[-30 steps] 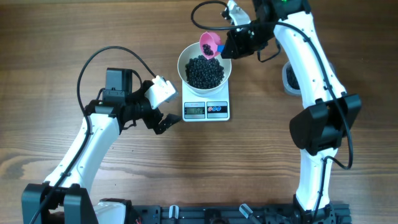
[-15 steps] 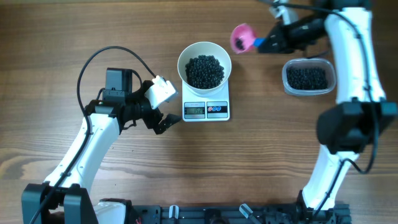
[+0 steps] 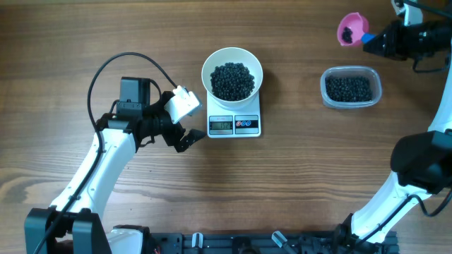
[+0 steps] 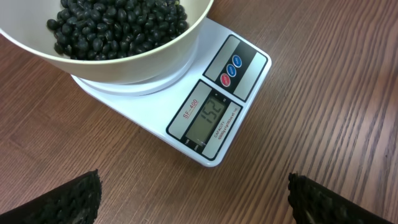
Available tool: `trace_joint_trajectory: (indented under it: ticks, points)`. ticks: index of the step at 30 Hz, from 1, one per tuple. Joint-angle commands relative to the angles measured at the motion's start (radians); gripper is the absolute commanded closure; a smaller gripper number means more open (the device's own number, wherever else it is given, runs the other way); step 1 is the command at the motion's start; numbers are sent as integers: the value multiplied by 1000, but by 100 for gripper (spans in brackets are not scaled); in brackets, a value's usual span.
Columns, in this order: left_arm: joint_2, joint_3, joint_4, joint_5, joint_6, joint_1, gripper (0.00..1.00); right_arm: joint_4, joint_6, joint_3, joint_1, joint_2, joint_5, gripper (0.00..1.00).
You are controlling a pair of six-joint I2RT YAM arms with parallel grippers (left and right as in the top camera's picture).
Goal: Scoop item into bowl and weigh 150g on scale
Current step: 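Return the scoop with right gripper to the bean tub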
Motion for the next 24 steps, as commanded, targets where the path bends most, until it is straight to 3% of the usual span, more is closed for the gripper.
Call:
trace_joint_trajectory:
  ticks: [1, 10, 16, 24]
  points:
    - [8, -11, 3, 23, -3, -2, 0, 0, 42, 16, 4, -29, 99, 96]
    - [8, -11, 3, 23, -3, -2, 0, 0, 73, -90, 4, -31, 166, 96]
    - [8, -11, 3, 23, -3, -2, 0, 0, 135, -124, 23, -32, 314, 96]
    - [8, -11, 3, 23, -3, -2, 0, -1, 197, -148, 169, -32, 534, 96]
